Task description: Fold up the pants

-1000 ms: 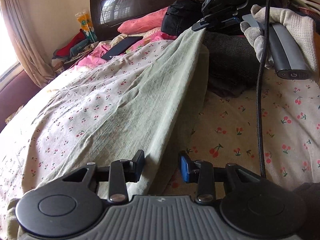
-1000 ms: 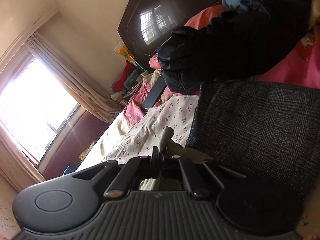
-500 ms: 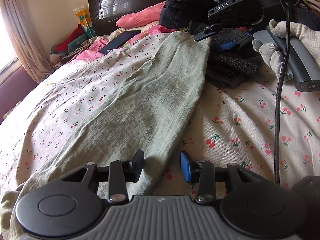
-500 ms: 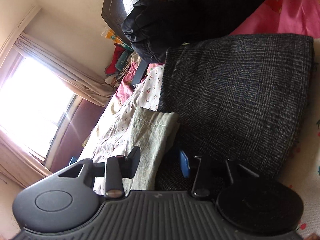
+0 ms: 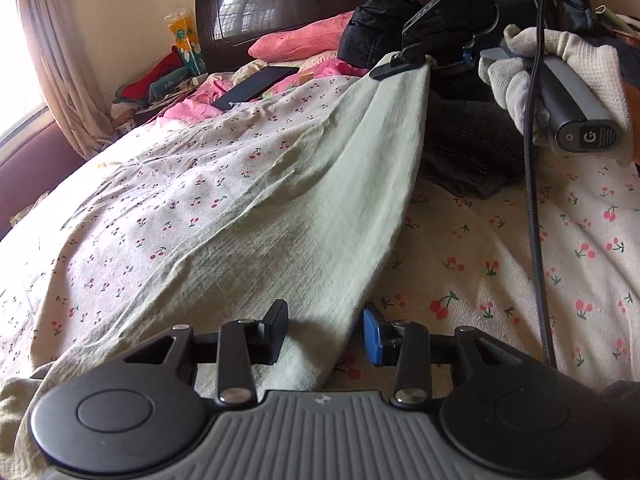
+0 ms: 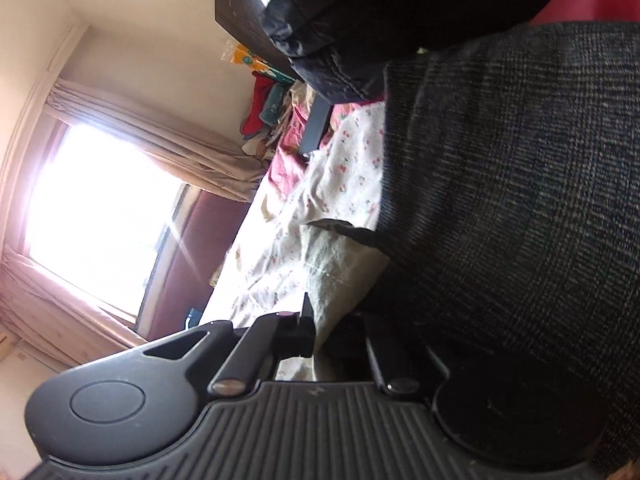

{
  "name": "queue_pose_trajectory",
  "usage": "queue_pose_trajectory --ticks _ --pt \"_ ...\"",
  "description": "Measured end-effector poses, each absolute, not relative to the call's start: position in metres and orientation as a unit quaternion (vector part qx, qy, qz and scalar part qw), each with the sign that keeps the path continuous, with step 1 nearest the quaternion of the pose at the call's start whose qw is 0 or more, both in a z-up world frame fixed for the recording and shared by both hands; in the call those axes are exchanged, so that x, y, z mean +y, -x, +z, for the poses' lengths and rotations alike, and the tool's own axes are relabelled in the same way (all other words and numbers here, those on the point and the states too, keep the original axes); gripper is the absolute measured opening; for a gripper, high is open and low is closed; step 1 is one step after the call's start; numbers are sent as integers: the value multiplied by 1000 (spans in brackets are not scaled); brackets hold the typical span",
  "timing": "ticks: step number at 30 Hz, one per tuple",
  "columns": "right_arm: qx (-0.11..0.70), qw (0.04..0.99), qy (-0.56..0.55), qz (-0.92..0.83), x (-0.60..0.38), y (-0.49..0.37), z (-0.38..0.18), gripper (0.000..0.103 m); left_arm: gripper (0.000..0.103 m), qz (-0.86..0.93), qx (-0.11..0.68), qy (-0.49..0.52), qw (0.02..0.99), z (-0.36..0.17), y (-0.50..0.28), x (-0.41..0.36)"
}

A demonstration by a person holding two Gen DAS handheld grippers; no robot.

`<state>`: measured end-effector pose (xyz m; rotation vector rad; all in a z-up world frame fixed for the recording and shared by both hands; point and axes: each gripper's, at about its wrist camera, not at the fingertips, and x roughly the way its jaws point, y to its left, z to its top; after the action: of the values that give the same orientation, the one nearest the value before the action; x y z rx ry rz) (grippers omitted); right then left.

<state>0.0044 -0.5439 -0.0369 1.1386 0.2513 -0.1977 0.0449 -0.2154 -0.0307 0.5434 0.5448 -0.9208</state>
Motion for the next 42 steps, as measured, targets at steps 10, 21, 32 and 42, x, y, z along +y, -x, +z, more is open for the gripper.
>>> queue_pose_trajectory --ticks 10,21,32,42 --pt "169 822 -523 -149 -551 16 -52 10 64 -439 265 -235 825 -33 -44 -220" --pt "190 883 -341 -261 -494 29 18 27 65 -326 282 -180 884 -12 -51 -100" --pt "374 887 -198 187 -251 -165 18 29 65 -204 279 -89 934 -30 -91 -33" --pt "469 808 -144 327 -190 -223 -27 31 66 -200 311 -49 928 -54 -115 -9"
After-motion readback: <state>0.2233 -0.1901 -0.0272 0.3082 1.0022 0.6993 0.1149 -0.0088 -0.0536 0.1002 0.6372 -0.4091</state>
